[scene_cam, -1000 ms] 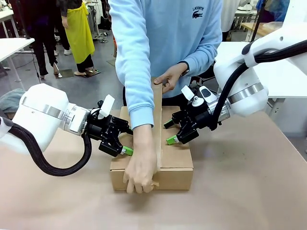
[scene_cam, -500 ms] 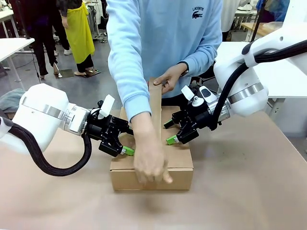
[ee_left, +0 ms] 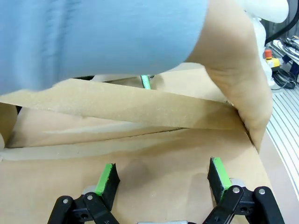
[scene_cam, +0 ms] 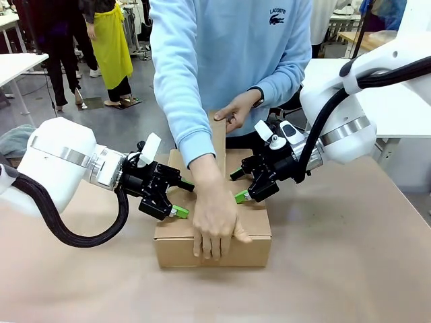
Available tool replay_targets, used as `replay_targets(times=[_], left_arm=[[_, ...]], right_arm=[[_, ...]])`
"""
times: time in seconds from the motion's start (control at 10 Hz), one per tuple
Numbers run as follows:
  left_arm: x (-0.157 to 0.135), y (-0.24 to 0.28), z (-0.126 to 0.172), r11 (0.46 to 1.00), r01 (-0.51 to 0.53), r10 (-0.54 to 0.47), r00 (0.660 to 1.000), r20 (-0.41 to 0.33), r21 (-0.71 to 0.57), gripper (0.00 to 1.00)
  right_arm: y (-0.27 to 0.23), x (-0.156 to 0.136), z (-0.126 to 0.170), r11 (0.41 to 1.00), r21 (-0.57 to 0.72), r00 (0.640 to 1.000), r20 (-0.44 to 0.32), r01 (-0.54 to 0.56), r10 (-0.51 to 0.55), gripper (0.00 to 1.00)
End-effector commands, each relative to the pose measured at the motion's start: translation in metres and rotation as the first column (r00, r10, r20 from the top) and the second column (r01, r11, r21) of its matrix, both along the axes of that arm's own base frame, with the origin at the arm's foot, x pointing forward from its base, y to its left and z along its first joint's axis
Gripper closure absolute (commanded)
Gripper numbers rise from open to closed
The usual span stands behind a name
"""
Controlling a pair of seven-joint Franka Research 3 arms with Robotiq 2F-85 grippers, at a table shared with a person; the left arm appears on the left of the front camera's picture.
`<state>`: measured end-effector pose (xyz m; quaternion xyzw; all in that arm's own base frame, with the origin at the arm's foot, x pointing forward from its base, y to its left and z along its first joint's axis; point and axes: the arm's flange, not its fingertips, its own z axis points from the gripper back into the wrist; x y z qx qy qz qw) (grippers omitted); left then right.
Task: Pack the gift set into the box.
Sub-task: Press and hold the closed box until the human finishes sealing it.
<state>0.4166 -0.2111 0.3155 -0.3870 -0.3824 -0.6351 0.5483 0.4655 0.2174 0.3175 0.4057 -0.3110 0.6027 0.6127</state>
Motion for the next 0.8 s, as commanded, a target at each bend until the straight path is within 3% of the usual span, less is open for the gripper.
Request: replay_targets(times=[0.0,0.7], left_arm=[[-0.0011,0.0005,-0.0008,1.000,0.013,-0.013,1.000,-0.001,0.003,0.00],[-0.0011,0.0005,-0.0008,1.000,0.013,-0.013,1.000,-0.001,0.003,0.00]], right_arm=[[-0.0006,-0.0007,-0.0031,1.000,-0.004,1.000,-0.006,0.006,-0.006,0.00],[-0.0006,-0.0007,-0.0031,1.000,-0.004,1.000,-0.006,0.006,-0.006,0.00]])
